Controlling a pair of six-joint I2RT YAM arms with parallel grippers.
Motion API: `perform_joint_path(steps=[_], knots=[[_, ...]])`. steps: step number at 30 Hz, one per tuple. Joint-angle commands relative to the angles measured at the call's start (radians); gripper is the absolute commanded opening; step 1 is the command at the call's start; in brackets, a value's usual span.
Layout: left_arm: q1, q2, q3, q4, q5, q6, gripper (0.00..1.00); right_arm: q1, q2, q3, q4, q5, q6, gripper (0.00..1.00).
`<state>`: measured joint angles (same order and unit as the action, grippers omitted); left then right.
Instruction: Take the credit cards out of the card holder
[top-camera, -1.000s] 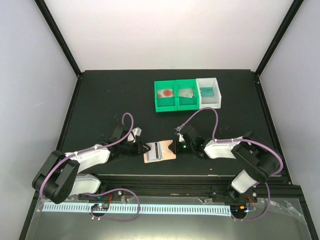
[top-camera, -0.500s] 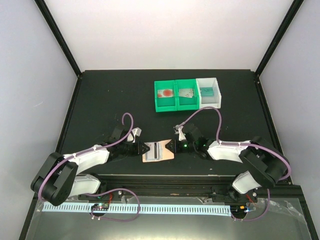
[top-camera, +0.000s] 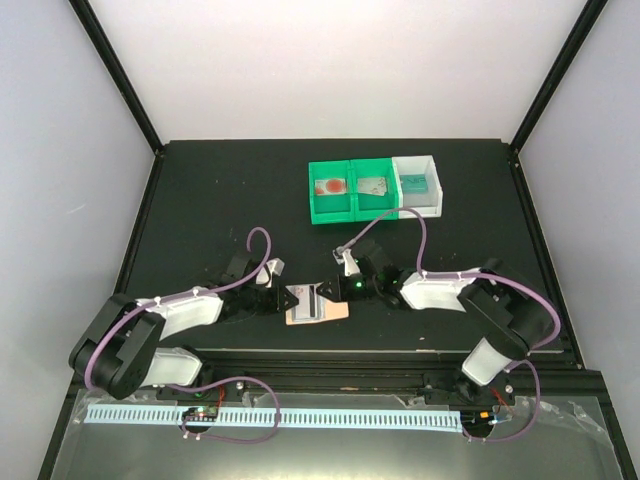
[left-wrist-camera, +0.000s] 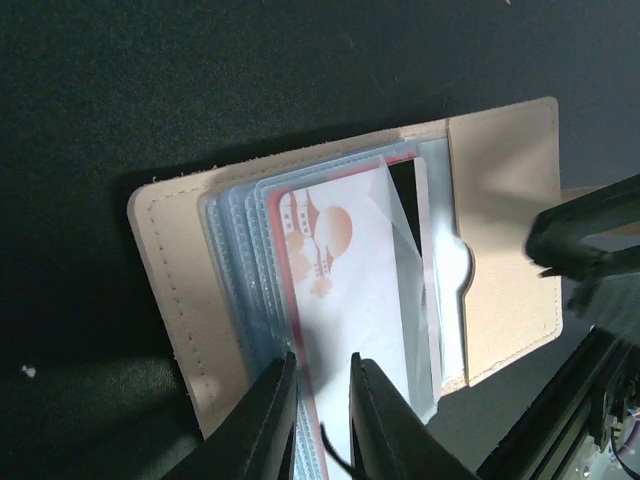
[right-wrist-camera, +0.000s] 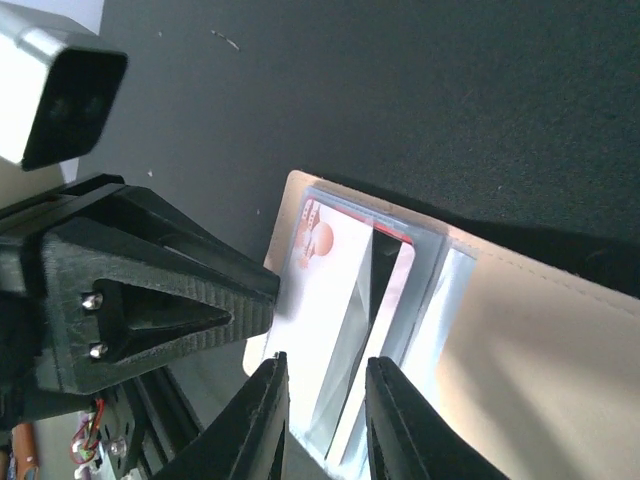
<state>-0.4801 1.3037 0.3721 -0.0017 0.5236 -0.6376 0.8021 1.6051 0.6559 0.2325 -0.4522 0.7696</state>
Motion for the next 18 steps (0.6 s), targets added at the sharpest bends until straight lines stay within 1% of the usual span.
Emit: perform_joint_path(steps=[1, 5, 11, 18], knots=[[-0.005, 0.03, 0.025, 0.034, 0.022, -0.001, 0.15, 0.015, 0.059, 0.023, 0.044, -0.021, 0.017, 0.24], [-0.005, 0.036, 0.01, 0.041, 0.024, -0.009, 0.14, 0.015, 0.063, -0.001, 0.064, -0.002, 0.017, 0.24], [-0.005, 0.079, 0.014, 0.044, 0.031, -0.002, 0.12, 0.03, 0.118, 0.018, 0.074, -0.002, 0.023, 0.24], [-0.005, 0.049, -0.006, 0.042, 0.027, -0.004, 0.11, 0.034, 0.115, 0.005, 0.046, 0.084, 0.039, 0.24]])
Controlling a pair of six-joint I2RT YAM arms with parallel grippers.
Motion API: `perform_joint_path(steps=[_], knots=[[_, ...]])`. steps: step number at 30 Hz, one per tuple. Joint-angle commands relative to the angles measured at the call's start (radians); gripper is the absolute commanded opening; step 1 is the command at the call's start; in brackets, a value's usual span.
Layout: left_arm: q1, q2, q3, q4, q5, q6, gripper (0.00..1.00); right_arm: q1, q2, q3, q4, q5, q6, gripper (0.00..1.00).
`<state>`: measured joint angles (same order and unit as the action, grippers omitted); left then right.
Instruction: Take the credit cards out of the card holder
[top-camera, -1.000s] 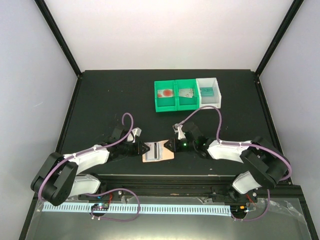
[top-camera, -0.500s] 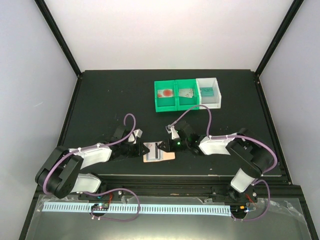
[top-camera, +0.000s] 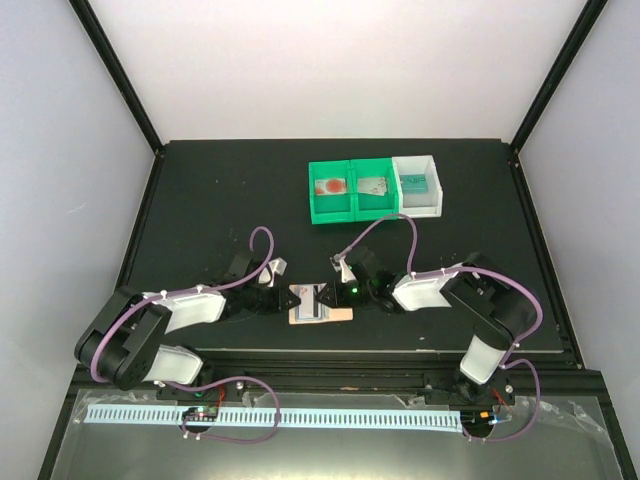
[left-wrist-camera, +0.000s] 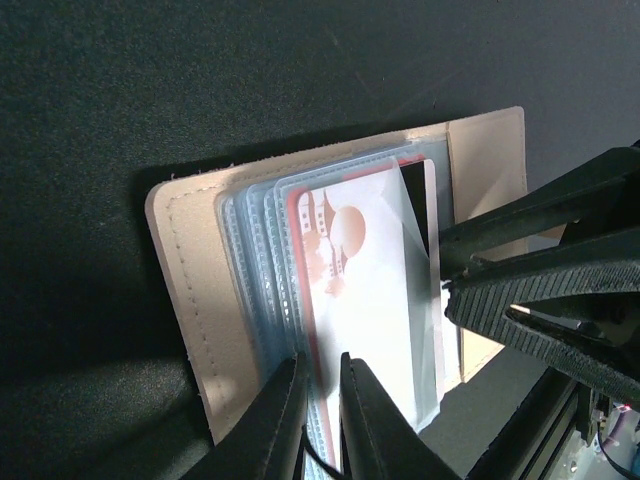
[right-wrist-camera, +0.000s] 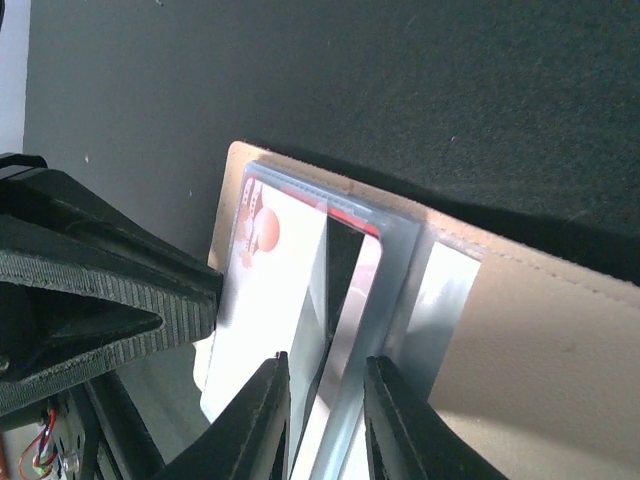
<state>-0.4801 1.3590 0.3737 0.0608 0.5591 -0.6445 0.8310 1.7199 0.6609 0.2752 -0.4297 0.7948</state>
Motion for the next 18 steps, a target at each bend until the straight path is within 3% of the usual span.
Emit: perform_joint_path(steps=[1, 18], knots=[[-0.005, -0.006, -0.006, -0.02, -0.011, 0.002, 0.11, 0.006, 0.002, -0.002, 0.009, 0.06, 0.017, 0.24], [-0.004, 0.007, -0.002, -0.017, -0.019, 0.008, 0.1, 0.007, 0.034, 0.003, 0.043, 0.042, 0.031, 0.21]])
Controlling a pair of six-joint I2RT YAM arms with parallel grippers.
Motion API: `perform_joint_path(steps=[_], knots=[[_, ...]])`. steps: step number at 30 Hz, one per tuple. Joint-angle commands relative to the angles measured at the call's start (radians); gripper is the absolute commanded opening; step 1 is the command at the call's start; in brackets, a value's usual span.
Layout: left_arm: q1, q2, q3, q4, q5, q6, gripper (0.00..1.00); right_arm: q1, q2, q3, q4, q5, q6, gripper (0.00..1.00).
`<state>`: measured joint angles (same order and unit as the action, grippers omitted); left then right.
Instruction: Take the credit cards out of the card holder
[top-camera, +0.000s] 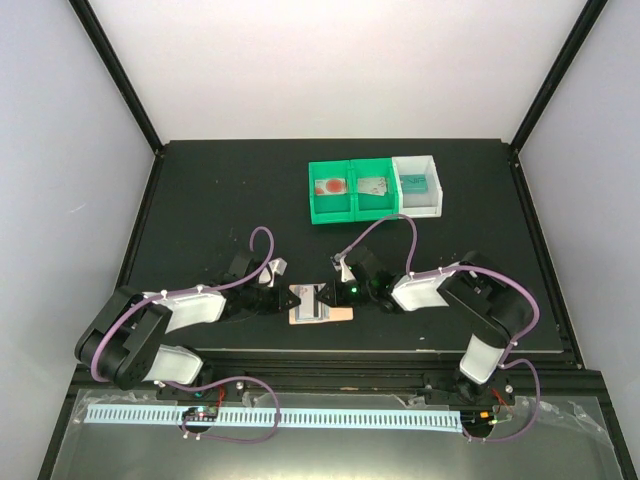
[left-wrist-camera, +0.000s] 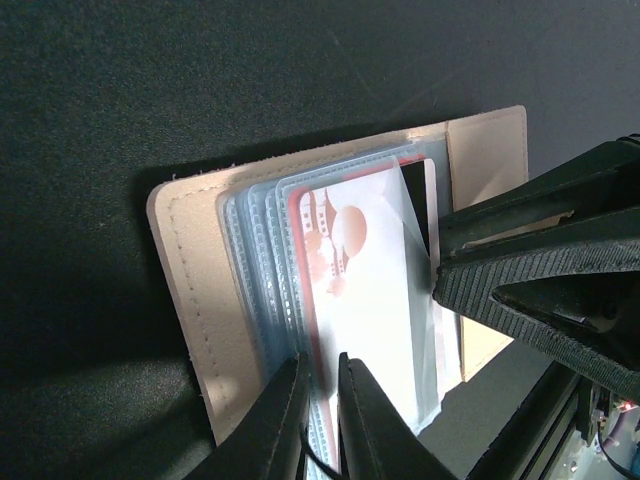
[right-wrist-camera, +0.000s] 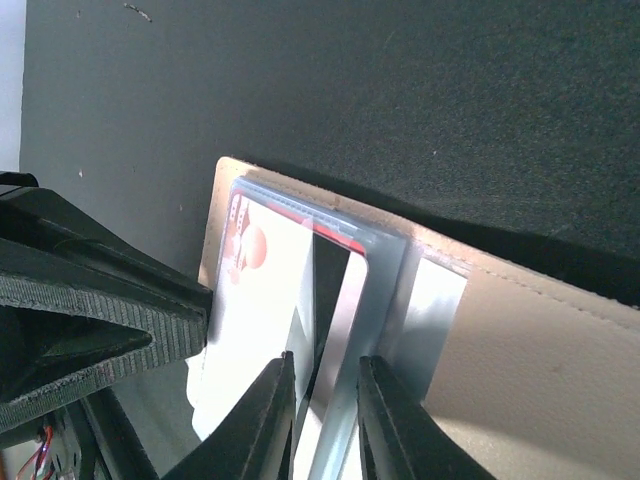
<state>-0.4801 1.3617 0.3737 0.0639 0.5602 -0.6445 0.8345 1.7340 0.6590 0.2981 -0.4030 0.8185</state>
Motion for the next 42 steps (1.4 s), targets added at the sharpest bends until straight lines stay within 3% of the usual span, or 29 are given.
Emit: perform_joint_path(steps=[1, 8, 10, 23, 29, 42], knots=[[-0.004, 0.005, -0.002, -0.022, -0.021, 0.008, 0.1, 0.003, 0.023, 0.004, 0.022, 0.015, 0.007, 0.2], [-0.004, 0.01, -0.003, -0.025, -0.021, 0.013, 0.13, 0.004, 0.008, -0.027, 0.037, 0.024, 0.007, 0.02], [-0.005, 0.009, -0.001, -0.03, -0.024, 0.013, 0.15, 0.003, -0.006, -0.038, 0.037, 0.041, 0.005, 0.01], [-0.005, -0.015, -0.012, -0.033, -0.045, 0.015, 0.12, -0.02, -0.065, -0.073, -0.003, 0.102, -0.006, 0.03], [-0.004, -0.014, -0.016, -0.02, -0.041, 0.014, 0.11, -0.022, -0.03, -0.09, 0.086, 0.031, 0.023, 0.13], [-0.005, -0.008, -0.008, -0.027, -0.043, 0.011, 0.11, -0.022, 0.015, -0.075, 0.132, -0.011, 0.044, 0.2]])
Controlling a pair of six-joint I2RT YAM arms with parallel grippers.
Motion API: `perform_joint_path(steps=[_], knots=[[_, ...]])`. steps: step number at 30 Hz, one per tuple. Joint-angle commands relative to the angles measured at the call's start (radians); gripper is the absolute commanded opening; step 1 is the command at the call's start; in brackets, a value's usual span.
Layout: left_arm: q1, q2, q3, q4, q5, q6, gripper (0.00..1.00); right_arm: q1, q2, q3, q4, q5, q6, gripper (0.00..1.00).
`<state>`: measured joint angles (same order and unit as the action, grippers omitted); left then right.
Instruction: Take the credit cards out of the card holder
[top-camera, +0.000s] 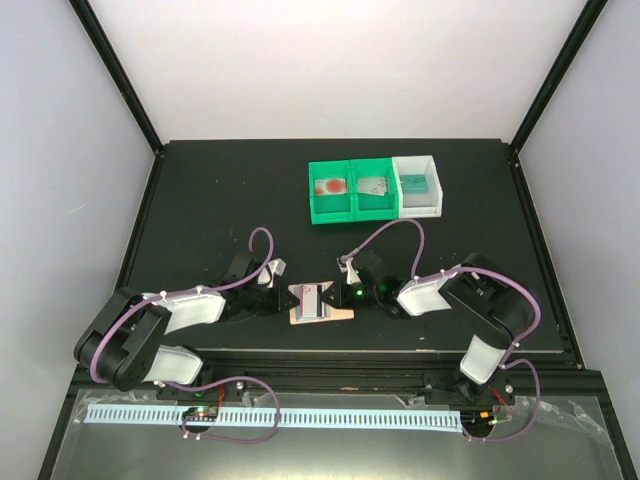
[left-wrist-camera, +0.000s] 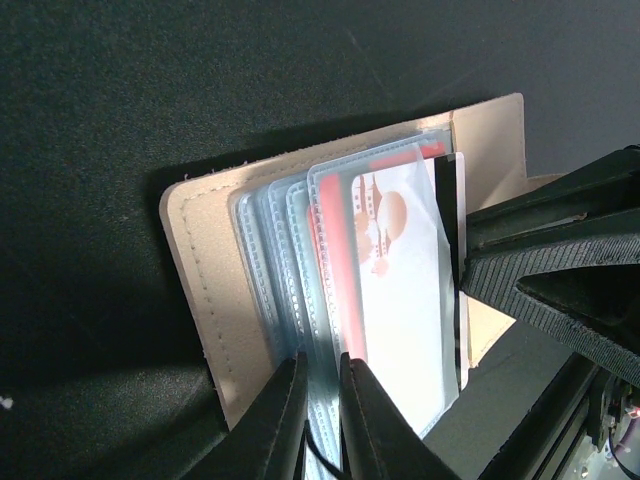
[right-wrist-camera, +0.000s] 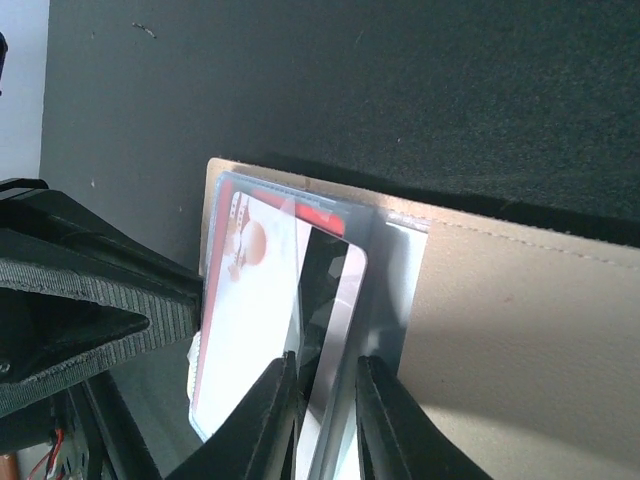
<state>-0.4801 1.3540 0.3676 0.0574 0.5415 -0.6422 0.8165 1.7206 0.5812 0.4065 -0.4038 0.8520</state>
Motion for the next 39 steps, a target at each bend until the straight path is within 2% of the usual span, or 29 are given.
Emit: perform_joint_path(steps=[1, 4, 11, 24, 32, 39], knots=[[-0.004, 0.001, -0.002, -0.021, -0.025, 0.009, 0.11, -0.004, 0.032, 0.004, 0.027, -0.013, 0.013, 0.2], [-0.006, 0.001, -0.002, -0.021, -0.026, 0.009, 0.11, -0.004, 0.042, 0.01, 0.031, -0.016, 0.015, 0.19], [-0.005, 0.0, -0.001, -0.028, -0.035, 0.014, 0.11, -0.007, 0.009, -0.007, 0.004, 0.02, -0.001, 0.08], [-0.005, 0.003, 0.001, -0.038, -0.037, 0.016, 0.11, -0.044, -0.034, -0.045, -0.007, 0.014, -0.02, 0.08], [-0.005, -0.003, 0.005, -0.038, -0.034, 0.006, 0.11, -0.065, -0.088, -0.069, -0.031, 0.017, -0.036, 0.01], [-0.004, -0.045, 0.038, -0.067, -0.027, -0.001, 0.18, -0.07, -0.16, -0.073, -0.094, 0.044, -0.06, 0.01]])
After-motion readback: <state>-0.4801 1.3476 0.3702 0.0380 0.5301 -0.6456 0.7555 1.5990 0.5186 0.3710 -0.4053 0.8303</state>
